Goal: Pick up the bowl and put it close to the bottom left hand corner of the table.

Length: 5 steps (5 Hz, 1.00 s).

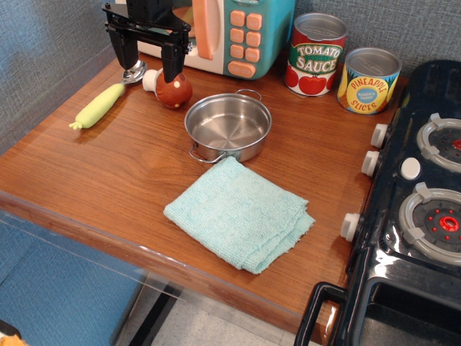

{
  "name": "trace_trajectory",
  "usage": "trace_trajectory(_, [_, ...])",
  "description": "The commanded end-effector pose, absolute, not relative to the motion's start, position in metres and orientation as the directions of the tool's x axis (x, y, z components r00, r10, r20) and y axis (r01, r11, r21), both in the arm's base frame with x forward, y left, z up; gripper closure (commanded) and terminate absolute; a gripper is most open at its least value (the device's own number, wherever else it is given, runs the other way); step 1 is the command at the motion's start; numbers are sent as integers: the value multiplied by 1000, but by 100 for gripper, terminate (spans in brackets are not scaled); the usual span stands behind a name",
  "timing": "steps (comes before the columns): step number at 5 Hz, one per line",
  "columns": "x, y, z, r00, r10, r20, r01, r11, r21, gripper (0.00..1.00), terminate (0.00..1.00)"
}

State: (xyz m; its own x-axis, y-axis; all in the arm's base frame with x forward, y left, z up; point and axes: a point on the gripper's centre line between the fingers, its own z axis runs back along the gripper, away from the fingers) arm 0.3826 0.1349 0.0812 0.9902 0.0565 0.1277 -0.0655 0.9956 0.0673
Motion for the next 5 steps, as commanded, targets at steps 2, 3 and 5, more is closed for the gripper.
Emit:
trace_trajectory(2, [373, 89, 98, 983, -47, 179, 30, 995, 97, 0, 0])
trace_trajectory(3, [362, 44, 103, 967, -151, 207, 138, 987, 77, 0, 0])
trace_trajectory(5, [365, -24, 68, 955, -253, 155, 251, 967, 28, 0, 0])
